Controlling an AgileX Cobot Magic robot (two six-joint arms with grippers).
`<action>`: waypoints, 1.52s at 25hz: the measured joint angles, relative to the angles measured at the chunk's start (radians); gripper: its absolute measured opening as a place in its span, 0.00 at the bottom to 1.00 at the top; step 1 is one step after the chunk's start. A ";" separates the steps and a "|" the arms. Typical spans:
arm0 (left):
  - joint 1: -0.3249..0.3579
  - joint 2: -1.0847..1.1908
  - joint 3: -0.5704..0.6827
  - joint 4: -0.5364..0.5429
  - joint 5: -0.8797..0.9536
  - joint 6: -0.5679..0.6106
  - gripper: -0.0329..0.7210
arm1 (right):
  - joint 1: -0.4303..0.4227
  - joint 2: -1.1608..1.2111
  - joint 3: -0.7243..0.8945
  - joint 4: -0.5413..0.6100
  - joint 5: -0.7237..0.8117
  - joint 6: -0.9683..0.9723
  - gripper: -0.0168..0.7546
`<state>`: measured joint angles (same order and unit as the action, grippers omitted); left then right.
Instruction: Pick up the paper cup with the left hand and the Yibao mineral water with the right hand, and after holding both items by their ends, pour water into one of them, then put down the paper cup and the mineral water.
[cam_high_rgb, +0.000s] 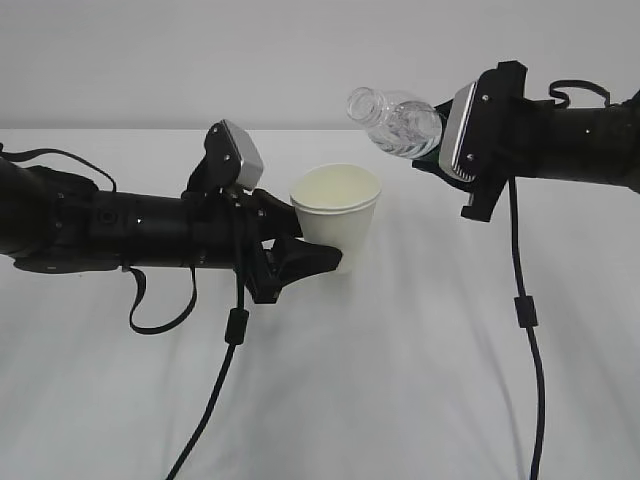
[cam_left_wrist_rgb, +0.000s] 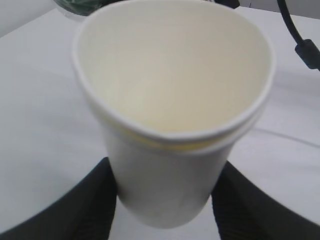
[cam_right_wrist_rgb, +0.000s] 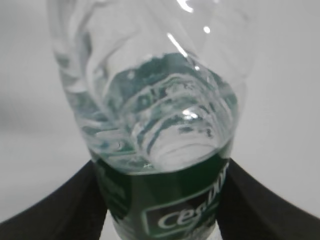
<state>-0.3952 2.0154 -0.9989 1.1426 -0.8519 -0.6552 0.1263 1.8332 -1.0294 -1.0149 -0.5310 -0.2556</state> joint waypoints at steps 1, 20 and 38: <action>0.000 0.000 0.000 0.000 0.000 0.000 0.58 | 0.000 0.000 -0.001 0.000 0.000 -0.002 0.61; 0.000 0.000 0.000 0.010 -0.032 -0.007 0.57 | 0.000 0.000 -0.002 0.001 0.006 -0.134 0.61; 0.000 0.000 0.000 0.039 -0.034 -0.027 0.57 | 0.000 0.000 -0.002 0.001 0.006 -0.263 0.61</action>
<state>-0.3952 2.0154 -0.9989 1.1821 -0.8860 -0.6824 0.1263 1.8332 -1.0317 -1.0142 -0.5249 -0.5182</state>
